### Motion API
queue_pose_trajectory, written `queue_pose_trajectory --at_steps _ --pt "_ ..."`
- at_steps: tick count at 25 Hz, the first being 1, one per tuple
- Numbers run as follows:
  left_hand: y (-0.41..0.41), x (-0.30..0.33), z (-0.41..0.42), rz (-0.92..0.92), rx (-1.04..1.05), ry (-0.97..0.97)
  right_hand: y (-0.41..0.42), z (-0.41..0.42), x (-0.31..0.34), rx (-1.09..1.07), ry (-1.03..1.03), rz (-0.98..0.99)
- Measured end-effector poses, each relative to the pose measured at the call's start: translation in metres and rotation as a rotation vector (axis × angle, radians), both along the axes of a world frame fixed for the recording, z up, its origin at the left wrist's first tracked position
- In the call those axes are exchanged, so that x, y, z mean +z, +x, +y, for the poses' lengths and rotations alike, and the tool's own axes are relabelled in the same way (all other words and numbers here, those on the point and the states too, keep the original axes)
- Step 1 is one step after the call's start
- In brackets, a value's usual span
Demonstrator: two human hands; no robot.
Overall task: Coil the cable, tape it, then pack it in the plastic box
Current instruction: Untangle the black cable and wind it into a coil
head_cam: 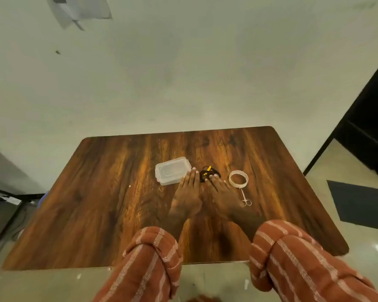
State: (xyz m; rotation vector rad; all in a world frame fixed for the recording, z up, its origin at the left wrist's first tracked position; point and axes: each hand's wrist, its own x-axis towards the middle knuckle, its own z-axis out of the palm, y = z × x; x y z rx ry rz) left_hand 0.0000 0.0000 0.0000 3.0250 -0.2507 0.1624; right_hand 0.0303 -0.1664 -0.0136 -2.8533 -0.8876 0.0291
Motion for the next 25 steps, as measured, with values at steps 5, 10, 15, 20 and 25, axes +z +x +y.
queue_pose_trajectory --at_steps 5,10,15,20,25 --pt "0.033 -0.01 0.004 0.089 0.024 -0.124 0.02 0.011 -0.004 -0.089 0.093 0.098" --pt "0.095 0.006 0.006 0.161 0.067 -0.167 0.066 0.002 0.003 -0.367 0.459 0.185" --pt "0.147 -0.023 -0.009 0.226 -0.052 -0.198 0.087 -0.016 -0.019 -0.673 0.631 0.327" --pt "0.177 -0.056 -0.022 0.241 -0.288 -0.066 0.105 -0.008 -0.068 -0.561 0.51 0.411" --pt "0.167 -0.092 -0.011 0.45 0.04 0.063 0.122 0.026 -0.09 -0.798 0.427 0.348"
